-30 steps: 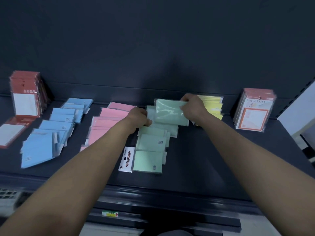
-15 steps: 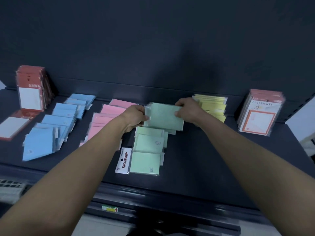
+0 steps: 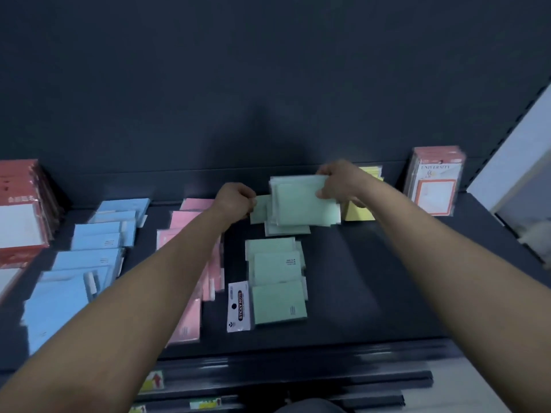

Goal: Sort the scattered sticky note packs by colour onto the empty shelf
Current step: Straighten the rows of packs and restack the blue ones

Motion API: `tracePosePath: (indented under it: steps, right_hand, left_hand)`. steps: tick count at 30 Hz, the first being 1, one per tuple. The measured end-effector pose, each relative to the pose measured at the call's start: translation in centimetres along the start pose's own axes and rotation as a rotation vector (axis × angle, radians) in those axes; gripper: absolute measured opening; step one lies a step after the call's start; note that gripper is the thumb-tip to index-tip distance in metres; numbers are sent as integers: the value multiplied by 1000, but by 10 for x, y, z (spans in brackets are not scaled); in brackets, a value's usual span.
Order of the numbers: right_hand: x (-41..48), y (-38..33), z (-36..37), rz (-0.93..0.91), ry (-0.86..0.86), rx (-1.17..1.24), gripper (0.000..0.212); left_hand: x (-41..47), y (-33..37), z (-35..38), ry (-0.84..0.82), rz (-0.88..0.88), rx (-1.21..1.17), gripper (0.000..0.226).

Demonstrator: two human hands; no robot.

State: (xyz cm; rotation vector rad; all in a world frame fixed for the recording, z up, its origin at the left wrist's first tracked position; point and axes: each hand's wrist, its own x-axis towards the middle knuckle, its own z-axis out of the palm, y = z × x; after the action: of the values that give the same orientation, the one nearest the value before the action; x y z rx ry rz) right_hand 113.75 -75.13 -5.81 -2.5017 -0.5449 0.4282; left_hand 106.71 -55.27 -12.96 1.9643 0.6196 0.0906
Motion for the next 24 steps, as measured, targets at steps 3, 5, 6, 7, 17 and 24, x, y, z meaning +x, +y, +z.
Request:
tracePosePath:
  steps: [3,5,6,7,17,24]
  right_hand:
    - [2,0,-5,53,127,16,33]
    - [4,2,-4,98,211,56,35]
    - [3,3,-3,118,243,68,35]
    - [2,4,-2,134,270,76,36]
    - [-3,9,-7,190,402,126,44]
    - [1,5,-7,188,409,118,41]
  left_hand:
    - [6,-2,5,-106,78,311,53]
    - [8,-2,11,-195,90,436,76]
    - [9,-2,13,-209,97,496,82]
    - [11,-3,15,-214,105,539,84]
    - [21,4,18,-225,77,489,53]
    - [35,8,13,-212,-10,332,47]
